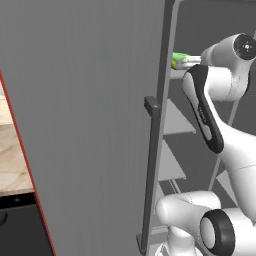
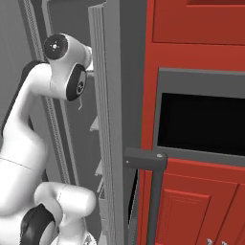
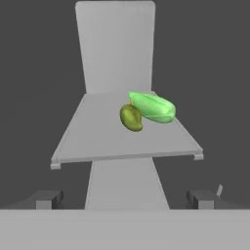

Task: Take the mango, sweet potato, and corn from the freezer and place them in the bowl on the counter.

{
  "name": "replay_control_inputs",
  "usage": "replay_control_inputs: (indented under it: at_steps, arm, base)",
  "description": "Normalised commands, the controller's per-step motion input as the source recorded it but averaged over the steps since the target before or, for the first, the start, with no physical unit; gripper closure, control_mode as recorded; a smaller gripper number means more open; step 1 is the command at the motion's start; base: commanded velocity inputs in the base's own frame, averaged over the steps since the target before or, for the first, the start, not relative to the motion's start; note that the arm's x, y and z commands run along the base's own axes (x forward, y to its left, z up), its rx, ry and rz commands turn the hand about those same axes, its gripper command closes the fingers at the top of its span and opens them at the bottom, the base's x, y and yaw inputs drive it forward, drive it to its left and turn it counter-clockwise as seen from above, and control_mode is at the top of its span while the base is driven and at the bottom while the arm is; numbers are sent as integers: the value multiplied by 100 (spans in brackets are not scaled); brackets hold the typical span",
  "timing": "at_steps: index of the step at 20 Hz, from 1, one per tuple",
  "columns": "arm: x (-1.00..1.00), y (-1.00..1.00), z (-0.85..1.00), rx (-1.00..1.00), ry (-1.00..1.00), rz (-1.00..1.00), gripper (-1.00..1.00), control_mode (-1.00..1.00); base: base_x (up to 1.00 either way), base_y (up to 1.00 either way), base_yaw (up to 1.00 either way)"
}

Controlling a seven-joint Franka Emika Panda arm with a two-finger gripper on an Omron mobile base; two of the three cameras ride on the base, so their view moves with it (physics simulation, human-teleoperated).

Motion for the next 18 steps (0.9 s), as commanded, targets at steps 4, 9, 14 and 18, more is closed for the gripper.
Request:
replay_control_inputs:
  at_steps: [4, 9, 14, 18]
  arm:
    - [47, -1, 0, 0, 8, 0, -100, -100]
    - [55, -23, -1, 3, 0, 4, -100, -100]
    - [42, -37, -14, 5, 0, 9, -100, -100]
    - [39, -9, -13, 1, 0, 5, -100, -100]
  base:
    - [0, 0, 0]
    - [0, 0, 0]
    - [0, 0, 0]
    - [0, 0, 0]
